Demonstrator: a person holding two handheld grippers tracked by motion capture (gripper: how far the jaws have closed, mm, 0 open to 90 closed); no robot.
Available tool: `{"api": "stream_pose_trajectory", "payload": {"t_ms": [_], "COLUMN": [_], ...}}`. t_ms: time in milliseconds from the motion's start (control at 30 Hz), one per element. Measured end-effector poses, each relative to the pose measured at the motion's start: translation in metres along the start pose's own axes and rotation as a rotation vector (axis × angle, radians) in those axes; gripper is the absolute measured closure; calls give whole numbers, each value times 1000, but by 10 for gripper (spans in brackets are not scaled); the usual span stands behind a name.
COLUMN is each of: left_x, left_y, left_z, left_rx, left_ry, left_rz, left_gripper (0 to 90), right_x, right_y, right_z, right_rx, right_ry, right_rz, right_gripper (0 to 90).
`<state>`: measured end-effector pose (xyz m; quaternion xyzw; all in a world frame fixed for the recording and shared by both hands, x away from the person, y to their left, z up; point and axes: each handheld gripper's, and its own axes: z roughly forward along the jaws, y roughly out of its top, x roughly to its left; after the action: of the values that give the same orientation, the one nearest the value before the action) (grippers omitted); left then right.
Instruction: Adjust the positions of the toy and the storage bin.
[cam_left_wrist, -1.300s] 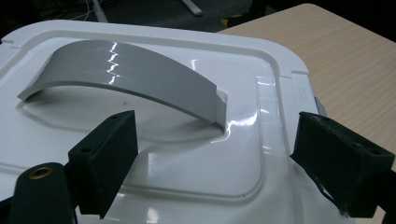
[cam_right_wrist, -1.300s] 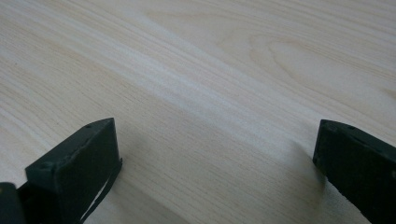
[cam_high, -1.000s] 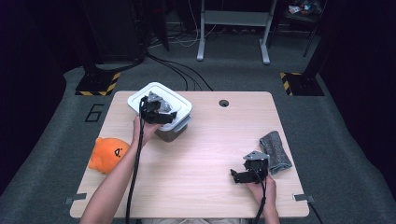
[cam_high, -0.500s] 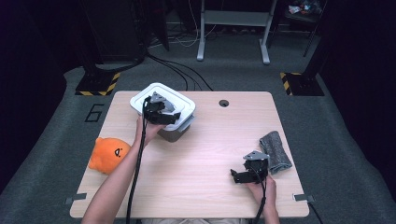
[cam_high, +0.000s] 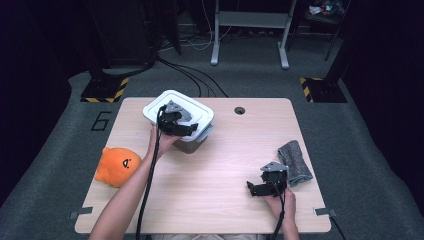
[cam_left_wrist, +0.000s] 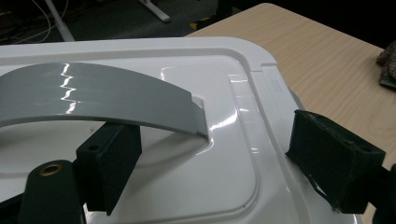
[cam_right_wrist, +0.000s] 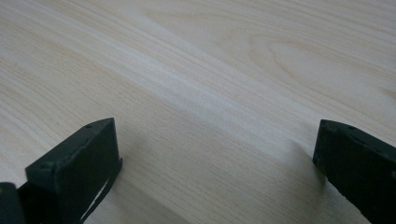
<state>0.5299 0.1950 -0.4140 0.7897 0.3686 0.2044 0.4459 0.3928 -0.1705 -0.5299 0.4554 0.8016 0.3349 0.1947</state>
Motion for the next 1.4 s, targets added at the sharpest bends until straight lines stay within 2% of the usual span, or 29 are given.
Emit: {"api": "stream_pose_trajectory", "payload": {"t_ms": [67, 167, 433, 1100, 1400], "left_x": [1, 3, 2, -6, -18], "left_y": [0, 0, 0, -2, -2], "left_z": [0, 0, 0, 0, 2], "left_rx": [2, 15, 0, -3, -8], "left_ry": [10, 51, -5, -58, -88], "left_rz": [5, 22, 1, 30, 58], "left_gripper": [171, 181, 181, 173, 169], "right_x": [0, 0, 0, 0, 1], "right_y": [0, 0, 0, 0, 0], "right_z": [0, 0, 0, 0, 0], "right_rx": [0, 0, 0, 0, -2], "right_ry": [0, 0, 0, 0, 1], "right_rz": [0, 0, 0, 0, 5], "right_gripper": [0, 0, 0, 0, 0]}}
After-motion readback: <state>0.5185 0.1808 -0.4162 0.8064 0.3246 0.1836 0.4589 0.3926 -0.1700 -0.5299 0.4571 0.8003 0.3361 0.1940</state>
